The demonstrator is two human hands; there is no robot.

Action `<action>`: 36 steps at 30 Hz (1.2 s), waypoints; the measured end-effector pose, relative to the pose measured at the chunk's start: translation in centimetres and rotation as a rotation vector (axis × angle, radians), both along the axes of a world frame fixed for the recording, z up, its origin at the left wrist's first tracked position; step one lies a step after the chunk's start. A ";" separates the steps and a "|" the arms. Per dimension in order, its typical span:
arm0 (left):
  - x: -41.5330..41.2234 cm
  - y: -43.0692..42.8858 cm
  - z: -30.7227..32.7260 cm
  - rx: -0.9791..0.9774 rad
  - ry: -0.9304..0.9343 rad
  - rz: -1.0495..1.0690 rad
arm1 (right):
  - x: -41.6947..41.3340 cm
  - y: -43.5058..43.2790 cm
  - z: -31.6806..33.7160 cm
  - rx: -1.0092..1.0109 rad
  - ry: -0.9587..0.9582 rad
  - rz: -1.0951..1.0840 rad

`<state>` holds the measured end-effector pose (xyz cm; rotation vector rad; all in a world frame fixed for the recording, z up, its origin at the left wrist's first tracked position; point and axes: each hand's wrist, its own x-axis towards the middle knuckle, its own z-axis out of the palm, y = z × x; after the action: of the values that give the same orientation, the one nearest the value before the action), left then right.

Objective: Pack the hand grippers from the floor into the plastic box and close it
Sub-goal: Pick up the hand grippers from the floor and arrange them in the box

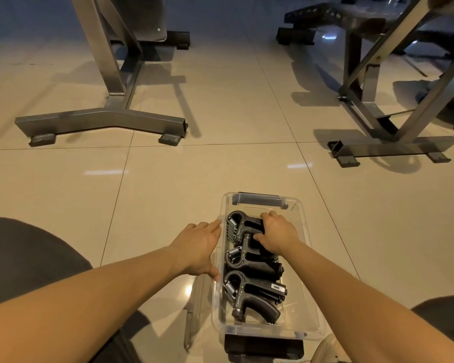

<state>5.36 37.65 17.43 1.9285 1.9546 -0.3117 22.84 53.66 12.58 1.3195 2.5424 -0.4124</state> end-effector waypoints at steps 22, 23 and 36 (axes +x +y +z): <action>-4.9 -19.1 13.7 0.388 -0.157 0.544 | -8.4 -20.8 19.7 0.028 0.553 0.127; -5.6 -20.7 14.4 0.400 -0.163 0.578 | -9.2 -22.3 20.2 0.033 0.544 0.165; -16.4 -42.9 24.0 0.552 -0.159 0.909 | -20.3 -39.9 26.3 -0.079 0.767 0.389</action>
<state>-11.06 -5.21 41.42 1.0328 2.7145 0.6598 2.54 13.76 38.85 0.6686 3.2375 -1.0827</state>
